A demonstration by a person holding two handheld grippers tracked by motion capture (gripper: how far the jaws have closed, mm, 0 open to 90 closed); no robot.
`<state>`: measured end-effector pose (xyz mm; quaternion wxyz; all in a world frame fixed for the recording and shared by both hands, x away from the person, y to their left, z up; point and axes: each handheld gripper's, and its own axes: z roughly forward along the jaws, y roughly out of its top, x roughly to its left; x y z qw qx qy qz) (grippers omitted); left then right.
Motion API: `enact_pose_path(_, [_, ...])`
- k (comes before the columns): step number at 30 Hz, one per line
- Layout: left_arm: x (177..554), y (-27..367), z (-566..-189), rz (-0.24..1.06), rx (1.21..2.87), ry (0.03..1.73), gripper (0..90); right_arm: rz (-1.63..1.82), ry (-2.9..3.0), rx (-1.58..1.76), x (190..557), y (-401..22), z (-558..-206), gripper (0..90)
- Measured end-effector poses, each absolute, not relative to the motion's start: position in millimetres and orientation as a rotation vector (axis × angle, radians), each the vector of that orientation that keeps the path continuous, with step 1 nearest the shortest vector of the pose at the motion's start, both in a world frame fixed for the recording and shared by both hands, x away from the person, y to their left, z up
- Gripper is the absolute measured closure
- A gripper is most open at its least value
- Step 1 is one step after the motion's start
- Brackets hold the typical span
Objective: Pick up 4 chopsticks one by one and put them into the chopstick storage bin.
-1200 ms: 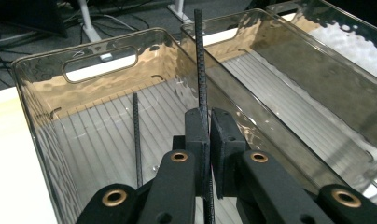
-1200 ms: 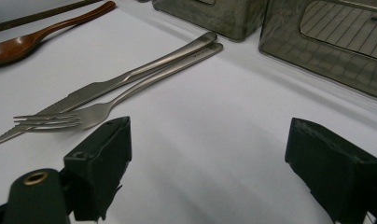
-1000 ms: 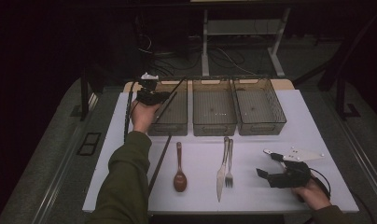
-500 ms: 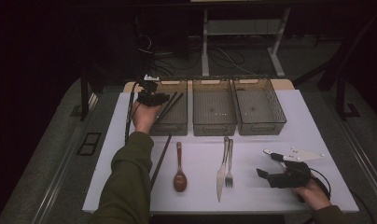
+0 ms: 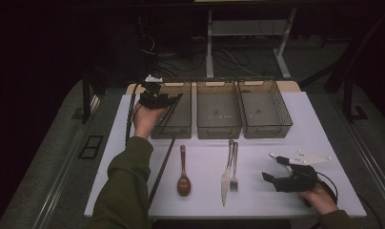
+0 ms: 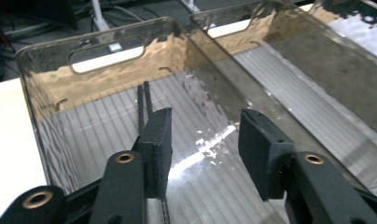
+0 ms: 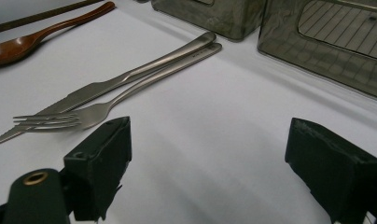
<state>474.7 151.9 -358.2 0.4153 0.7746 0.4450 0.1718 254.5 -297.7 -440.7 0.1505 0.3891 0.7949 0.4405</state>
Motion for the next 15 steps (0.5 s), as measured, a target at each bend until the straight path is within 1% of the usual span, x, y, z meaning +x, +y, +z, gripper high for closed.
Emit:
enact_pose_path(3, [468.1, 150.3, -355.9, 0.409, 1.951, 1.099, 47.4, 1.265, 2.283, 1.117, 254.5, -297.6, -440.7, 14.2])
enact_pose_path(8, [456.7, 147.6, -353.2, 0.412, 1.988, 1.056, 41.8, 1.262, 2.284, 1.114, 254.6, -297.6, -440.8, 14.2])
enact_pose_path(15, [436.7, 146.8, -351.4, 0.408, 1.991, 1.003, 36.9, 1.263, 2.283, 1.119, 254.6, -297.7, -440.7, 14.2])
